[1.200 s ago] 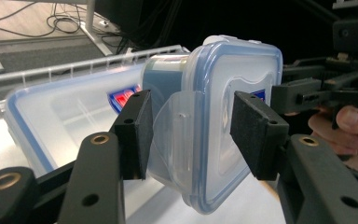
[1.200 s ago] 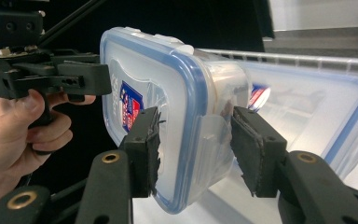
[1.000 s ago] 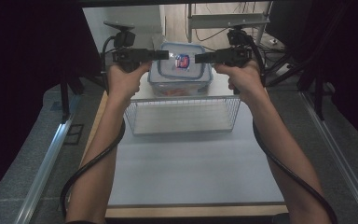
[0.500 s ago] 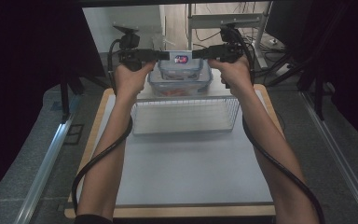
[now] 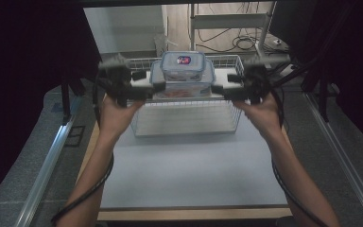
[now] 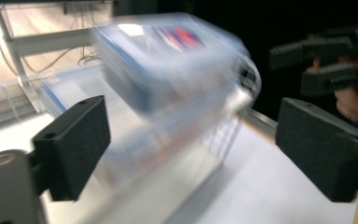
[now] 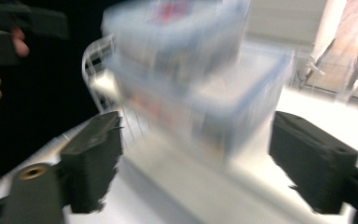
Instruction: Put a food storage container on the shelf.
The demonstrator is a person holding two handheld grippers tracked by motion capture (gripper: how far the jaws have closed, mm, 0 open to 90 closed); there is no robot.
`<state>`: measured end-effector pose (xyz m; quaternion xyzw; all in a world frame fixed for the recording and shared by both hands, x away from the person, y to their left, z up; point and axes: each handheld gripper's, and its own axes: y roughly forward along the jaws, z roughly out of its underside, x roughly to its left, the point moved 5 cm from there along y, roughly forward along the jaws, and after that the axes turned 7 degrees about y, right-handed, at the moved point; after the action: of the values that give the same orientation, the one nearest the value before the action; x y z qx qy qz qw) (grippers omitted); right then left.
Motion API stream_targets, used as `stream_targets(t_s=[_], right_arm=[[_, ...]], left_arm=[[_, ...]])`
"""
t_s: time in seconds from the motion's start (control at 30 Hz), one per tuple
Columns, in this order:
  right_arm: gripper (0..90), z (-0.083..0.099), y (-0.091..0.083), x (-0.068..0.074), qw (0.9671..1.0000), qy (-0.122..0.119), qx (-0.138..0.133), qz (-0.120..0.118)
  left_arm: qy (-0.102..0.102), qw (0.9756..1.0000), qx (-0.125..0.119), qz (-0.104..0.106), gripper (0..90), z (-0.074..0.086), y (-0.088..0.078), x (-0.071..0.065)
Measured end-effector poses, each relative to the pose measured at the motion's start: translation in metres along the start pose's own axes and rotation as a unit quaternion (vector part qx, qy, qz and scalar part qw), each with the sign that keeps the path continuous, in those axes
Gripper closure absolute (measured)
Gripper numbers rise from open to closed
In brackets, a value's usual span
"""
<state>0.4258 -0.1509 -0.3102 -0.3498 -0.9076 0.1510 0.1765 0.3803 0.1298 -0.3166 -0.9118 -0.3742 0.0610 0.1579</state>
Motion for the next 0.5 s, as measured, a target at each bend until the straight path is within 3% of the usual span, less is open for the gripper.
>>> stream_targets(t_s=[0.07, 0.17, 0.23, 0.37, 0.43, 0.5], right_arm=[[10.3, 0.033, -0.006, 0.005, 0.9999, -0.013, 0.007, 0.007], [5.5, 0.081, -0.011, 0.007, 0.9982, -0.037, 0.036, 0.031], [4.9, 0.11, -0.014, 0.008, 0.9976, -0.04, 0.045, 0.035], [3.6, 0.158, -0.022, 0.011, 0.998, -0.028, 0.052, 0.021], [3.5, 0.18, -0.024, 0.01, 0.9981, -0.024, 0.054, 0.019], [3.5, 0.201, -0.024, 0.007, 0.9985, -0.016, 0.049, 0.018]], left_arm=[[0.024, 0.9995, 0.018, -0.004, 4.4, 0.03, -0.004, -0.019], [0.03, 0.9986, 0.043, -0.012, 2.0, 0.078, -0.007, -0.039], [0.022, 0.9984, 0.047, -0.023, 1.8, 0.109, -0.01, -0.047], [0.009, 0.9971, 0.065, -0.039, 0.8, 0.168, -0.018, -0.059], [0.0, 0.9965, 0.067, -0.05, 1.0, 0.194, -0.021, -0.064], [-0.004, 0.9952, 0.086, -0.047, 0.9, 0.215, -0.021, -0.067]])
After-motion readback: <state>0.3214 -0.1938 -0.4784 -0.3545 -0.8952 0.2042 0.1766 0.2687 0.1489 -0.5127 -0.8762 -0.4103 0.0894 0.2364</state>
